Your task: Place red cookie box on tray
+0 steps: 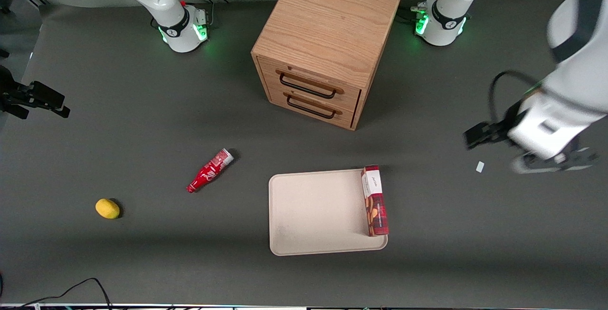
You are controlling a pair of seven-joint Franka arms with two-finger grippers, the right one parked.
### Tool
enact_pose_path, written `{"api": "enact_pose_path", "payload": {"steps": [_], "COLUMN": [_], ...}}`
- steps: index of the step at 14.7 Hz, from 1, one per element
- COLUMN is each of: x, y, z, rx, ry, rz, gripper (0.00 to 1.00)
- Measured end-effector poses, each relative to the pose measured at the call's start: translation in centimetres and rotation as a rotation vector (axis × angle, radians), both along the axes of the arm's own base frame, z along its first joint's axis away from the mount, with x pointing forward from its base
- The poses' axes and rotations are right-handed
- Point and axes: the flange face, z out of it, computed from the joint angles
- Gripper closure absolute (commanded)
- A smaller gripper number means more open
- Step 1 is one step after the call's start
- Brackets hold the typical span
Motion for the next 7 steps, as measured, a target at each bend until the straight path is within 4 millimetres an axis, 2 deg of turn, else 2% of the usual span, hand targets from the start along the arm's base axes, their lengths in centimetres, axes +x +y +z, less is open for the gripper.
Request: {"api": "enact_pose_path", "payload": {"steps": [1, 3, 7], "x": [-1.1, -2.8, -6.4], "y": [1.8, 4.9, 10.4], "z": [1.3, 2.5, 1.8], "rx": [0.011, 0.023, 0.015], "ry": [0.014, 0.040, 0.070], "rz": [-0.018, -0.050, -0.080], "gripper": [0.00, 0.00, 0.00]}}
